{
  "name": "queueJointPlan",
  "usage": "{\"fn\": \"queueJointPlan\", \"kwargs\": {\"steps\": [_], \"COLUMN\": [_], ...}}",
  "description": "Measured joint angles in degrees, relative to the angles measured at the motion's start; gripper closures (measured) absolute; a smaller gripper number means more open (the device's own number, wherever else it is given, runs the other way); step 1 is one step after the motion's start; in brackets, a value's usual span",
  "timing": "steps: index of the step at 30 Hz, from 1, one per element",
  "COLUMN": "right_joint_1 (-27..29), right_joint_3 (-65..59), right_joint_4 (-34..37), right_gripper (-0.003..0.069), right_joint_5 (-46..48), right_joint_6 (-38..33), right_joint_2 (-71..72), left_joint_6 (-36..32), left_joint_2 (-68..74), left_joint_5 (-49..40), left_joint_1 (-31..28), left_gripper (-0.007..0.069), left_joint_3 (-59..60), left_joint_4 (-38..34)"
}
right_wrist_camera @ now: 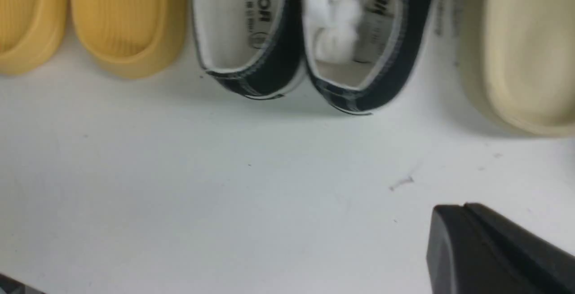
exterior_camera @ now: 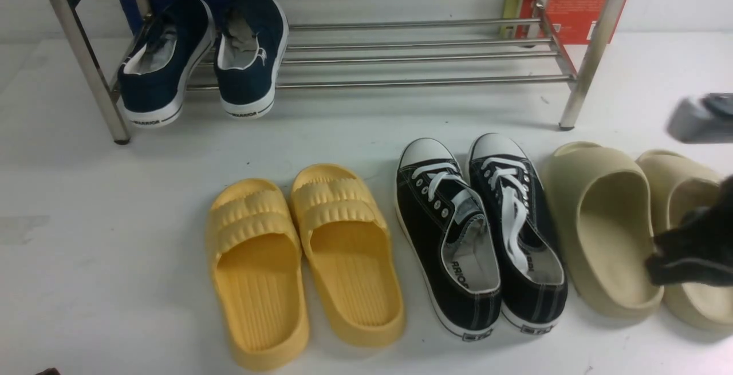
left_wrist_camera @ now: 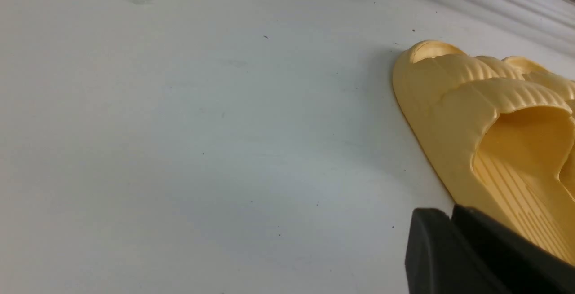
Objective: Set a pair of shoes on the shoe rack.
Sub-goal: Use the right arm to grab the shoe closest to it
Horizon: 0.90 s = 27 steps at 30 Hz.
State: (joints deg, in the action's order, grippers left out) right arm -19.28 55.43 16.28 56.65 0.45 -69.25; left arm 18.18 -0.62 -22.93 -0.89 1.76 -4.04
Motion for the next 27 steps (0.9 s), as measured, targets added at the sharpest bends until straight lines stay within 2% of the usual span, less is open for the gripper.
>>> {"fn": "queueJointPlan", "kwargs": {"steps": [2, 3, 4, 7, 9, 11, 12, 13, 14, 15, 18, 22, 25, 27], "right_joint_1": [-4.8, -10.17, -12.64, -20.24, -23.98, -24.88, -25.51, -25.65, -25.65, -25.65, -25.65, -25.65, -25.65, -25.65], "right_joint_3": [2.1, 4.85, 6.1, 10.29, 12.55, 13.16, 14.07, 14.43, 14.49, 14.69, 14.7, 14.75, 14.87, 15.05], "right_joint_4": [-2.88, -6.19, -8.58, -14.59, -16.97, -17.34, -17.73, -17.91, -17.97, -18.34, -18.92, -19.22, -19.4, -19.62], "right_gripper": [0.0612, 0.0603, 0.0594, 0.053, 0.0436, 0.0397, 0.0315, 0.0265, 0.0246, 0.0186, 0.0109, 0.009, 0.0121, 0.0193], "right_joint_5": [-0.56, -1.19, -1.41, -1.84, -1.94, -2.0, -2.35, -2.9, -3.01, -4.16, -7.08, -11.21, -12.32, -12.32], "right_joint_6": [3.02, 6.49, 8.16, 13.17, 14.61, 14.76, 14.91, 14.96, 14.96, 15.01, 15.37, 16.11, 17.31, 17.93], "right_joint_2": [-3.22, -6.7, -8.38, -13.95, -17.74, -18.88, -21.03, -22.25, -22.72, -24.28, -27.15, -30.82, -33.93, -36.57], "left_joint_6": [0.0, 0.0, 0.0, 0.0, 0.0, 0.0, 0.0, 0.0, 0.0, 0.0, 0.0, 0.0, 0.0, 0.0], "left_joint_2": [0.0, 0.0, 0.0, 0.0, 0.0, 0.0, 0.0, 0.0, 0.0, 0.0, 0.0, 0.0, 0.0, 0.0], "left_joint_5": [0.0, 0.0, 0.0, 0.0, 0.0, 0.0, 0.0, 0.0, 0.0, 0.0, 0.0, 0.0, 0.0, 0.0], "left_joint_1": [0.0, 0.0, 0.0, 0.0, 0.0, 0.0, 0.0, 0.0, 0.0, 0.0, 0.0, 0.0, 0.0, 0.0], "left_gripper": [0.0557, 0.0554, 0.0554, 0.055, 0.0549, 0.0548, 0.0547, 0.0546, 0.0546, 0.0544, 0.0543, 0.0543, 0.0543, 0.0539], "left_joint_3": [0.0, 0.0, 0.0, 0.0, 0.0, 0.0, 0.0, 0.0, 0.0, 0.0, 0.0, 0.0, 0.0, 0.0], "left_joint_4": [0.0, 0.0, 0.0, 0.0, 0.0, 0.0, 0.0, 0.0, 0.0, 0.0, 0.0, 0.0, 0.0, 0.0]}}
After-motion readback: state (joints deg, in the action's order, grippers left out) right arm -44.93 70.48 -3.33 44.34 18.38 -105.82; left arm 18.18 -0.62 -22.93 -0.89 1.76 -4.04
